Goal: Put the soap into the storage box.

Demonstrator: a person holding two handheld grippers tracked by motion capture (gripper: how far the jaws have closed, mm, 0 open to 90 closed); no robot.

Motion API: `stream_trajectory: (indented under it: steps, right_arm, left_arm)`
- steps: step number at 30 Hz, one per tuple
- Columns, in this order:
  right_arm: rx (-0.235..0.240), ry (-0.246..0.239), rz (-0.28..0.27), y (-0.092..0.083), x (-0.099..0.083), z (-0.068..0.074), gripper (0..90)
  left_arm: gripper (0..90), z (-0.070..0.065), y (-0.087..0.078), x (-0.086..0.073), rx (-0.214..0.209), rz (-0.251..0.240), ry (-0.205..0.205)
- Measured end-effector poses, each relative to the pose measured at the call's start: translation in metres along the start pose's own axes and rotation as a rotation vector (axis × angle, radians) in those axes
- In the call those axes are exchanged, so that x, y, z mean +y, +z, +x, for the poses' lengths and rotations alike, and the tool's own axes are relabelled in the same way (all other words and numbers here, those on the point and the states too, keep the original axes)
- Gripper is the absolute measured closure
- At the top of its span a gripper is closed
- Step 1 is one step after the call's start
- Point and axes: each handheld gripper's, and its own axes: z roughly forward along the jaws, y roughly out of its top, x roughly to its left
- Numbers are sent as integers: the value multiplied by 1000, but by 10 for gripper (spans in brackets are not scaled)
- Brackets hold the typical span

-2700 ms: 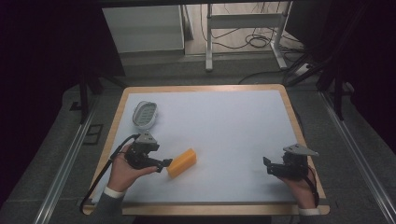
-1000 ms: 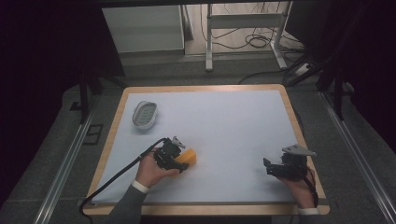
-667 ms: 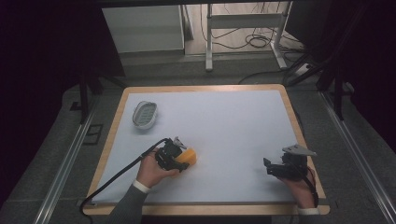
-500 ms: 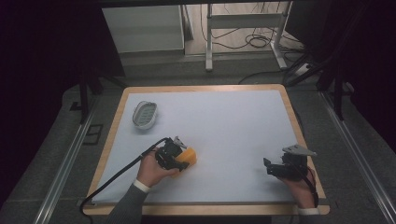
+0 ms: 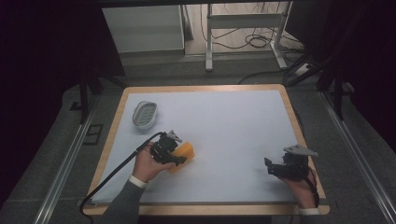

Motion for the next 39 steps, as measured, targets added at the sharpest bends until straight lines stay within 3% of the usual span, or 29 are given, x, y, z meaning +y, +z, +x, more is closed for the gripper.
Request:
stream_trajectory:
  steps: [15,27,31,34,39]
  right_arm:
    - [0,5,1,0,0,-1,66]
    - [3,4,2,0,-1,-1,66]
    - [2,4,2,0,-1,-1,66]
    - [3,5,2,1,-1,-1,66]
    - [4,2,3,0,0,-1,66]
  left_arm:
    - [610,23,-26,1,34,-67,-61]
    - [610,35,-35,0,37,-82,-80]
    - [610,36,-40,0,69,-100,-75]
    - [610,39,-42,1,55,-98,-76]
    - [610,41,-46,3,66,-95,-78]
